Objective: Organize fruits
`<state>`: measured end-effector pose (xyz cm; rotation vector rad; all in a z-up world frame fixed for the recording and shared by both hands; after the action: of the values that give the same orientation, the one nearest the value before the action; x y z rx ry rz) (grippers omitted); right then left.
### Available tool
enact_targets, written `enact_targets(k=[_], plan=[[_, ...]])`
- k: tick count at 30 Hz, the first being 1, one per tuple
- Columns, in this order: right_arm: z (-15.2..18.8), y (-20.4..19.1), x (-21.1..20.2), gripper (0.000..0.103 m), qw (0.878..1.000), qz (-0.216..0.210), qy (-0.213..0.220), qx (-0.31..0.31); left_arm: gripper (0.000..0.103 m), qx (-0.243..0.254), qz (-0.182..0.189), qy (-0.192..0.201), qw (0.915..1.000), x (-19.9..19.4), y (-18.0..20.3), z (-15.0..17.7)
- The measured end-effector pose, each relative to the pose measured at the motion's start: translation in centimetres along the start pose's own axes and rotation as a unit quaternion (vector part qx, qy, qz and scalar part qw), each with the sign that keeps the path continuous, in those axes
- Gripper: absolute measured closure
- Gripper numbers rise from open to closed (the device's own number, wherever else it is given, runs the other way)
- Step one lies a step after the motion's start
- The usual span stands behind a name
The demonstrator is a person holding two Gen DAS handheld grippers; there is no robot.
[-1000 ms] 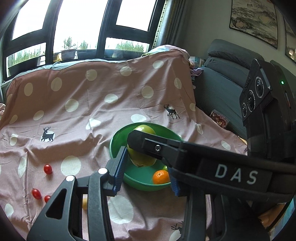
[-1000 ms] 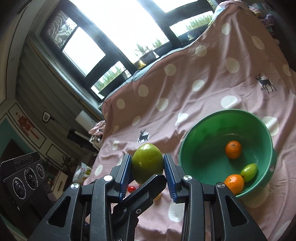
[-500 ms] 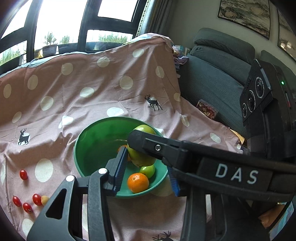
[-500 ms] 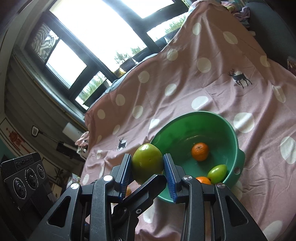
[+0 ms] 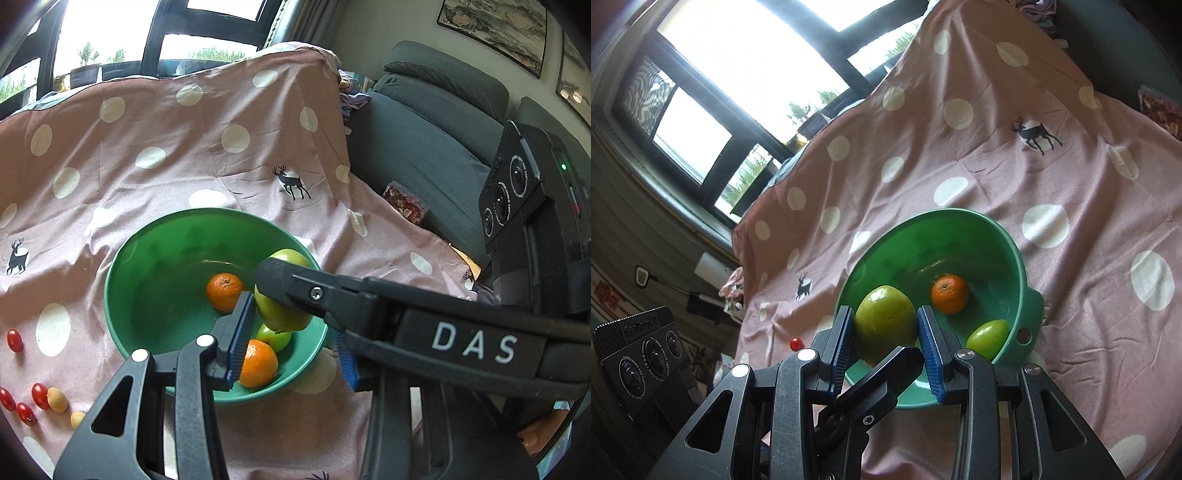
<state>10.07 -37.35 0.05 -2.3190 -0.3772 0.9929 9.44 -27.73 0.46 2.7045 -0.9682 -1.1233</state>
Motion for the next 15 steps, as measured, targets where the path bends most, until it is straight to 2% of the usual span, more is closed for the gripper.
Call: enact_targets(k=[15], plan=[[0.5,0.7,1.9,0.065,0.999,0.029,-0.035,0.004,0.063,-0.031,0.015,-0.028,0.9990,1.6,-1.3,0.8]])
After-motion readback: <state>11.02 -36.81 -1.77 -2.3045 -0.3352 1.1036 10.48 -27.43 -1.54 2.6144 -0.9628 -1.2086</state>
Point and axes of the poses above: each gripper's, at about its wrist camera, not at the fingertips, and x roughly the way its jaws point, y to its right, z to its underside, the point moved 4 cm from there along x, roughly the way its jaws point, and after that the axes turned 1 degree about x, right-handed, at the moved point
